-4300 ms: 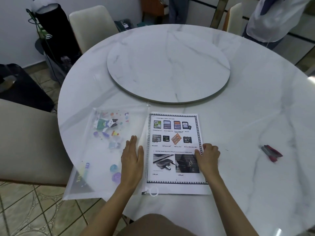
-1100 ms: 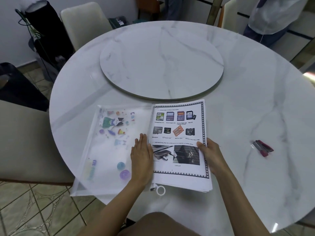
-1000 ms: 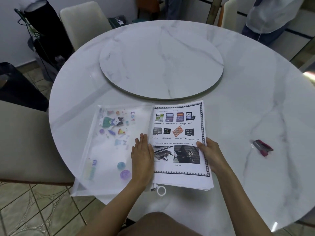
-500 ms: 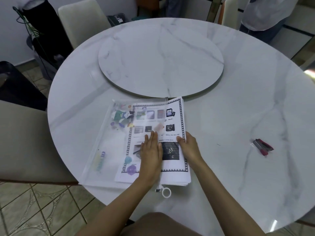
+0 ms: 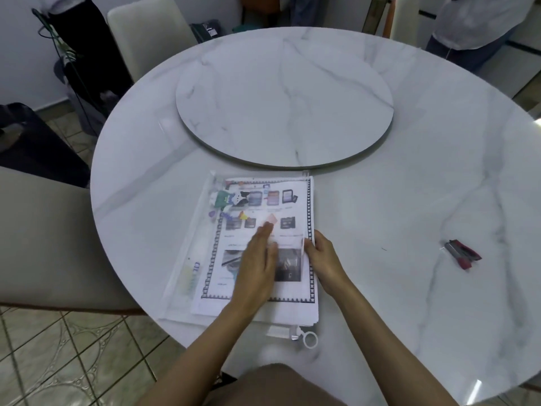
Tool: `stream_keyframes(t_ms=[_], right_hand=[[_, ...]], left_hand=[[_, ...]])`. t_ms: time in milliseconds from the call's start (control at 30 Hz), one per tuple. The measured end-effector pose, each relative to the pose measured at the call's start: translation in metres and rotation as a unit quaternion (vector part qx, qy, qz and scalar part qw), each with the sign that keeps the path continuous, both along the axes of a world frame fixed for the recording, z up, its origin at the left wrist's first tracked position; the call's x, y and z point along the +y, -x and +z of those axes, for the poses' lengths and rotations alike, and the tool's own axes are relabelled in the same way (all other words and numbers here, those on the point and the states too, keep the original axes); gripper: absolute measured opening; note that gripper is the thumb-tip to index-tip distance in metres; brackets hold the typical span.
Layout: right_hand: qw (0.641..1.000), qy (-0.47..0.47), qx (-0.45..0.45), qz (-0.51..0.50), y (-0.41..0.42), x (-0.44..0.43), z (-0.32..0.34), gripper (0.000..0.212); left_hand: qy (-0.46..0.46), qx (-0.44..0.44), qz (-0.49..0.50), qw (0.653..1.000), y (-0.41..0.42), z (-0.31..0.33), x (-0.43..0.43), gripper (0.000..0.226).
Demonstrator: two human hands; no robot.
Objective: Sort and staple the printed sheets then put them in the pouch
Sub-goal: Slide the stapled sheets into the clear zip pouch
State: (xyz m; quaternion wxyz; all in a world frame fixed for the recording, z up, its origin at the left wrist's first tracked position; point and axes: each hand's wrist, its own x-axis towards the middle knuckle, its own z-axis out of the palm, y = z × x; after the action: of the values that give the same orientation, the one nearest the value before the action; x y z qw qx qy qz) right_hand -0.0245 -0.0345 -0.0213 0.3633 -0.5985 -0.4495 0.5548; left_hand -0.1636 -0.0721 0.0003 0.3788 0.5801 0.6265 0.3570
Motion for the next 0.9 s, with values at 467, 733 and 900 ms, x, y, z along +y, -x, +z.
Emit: stream_keyframes(t_ms=[467,733,900], right_hand=[[0.997,-0.008,0.057,0.043,0.012,-0.009,-0.006,0.022],[0.97,0.132,0.126,0.159,0.028,0.003,-0.011,0.047],[0.995,0.089,0.04,0.033,0.022,0.004,-0.009,0.022]], left_hand=[[0.07,0.085,0.222,0.969,0.122,-0.02,0.02,0.036],[0.06,0.081,0.19,0.977,0.124,-0.028,0.017,0.03],[-0.024,0.183,0.015,0.983,0.111,-0.039,-0.001,0.044]])
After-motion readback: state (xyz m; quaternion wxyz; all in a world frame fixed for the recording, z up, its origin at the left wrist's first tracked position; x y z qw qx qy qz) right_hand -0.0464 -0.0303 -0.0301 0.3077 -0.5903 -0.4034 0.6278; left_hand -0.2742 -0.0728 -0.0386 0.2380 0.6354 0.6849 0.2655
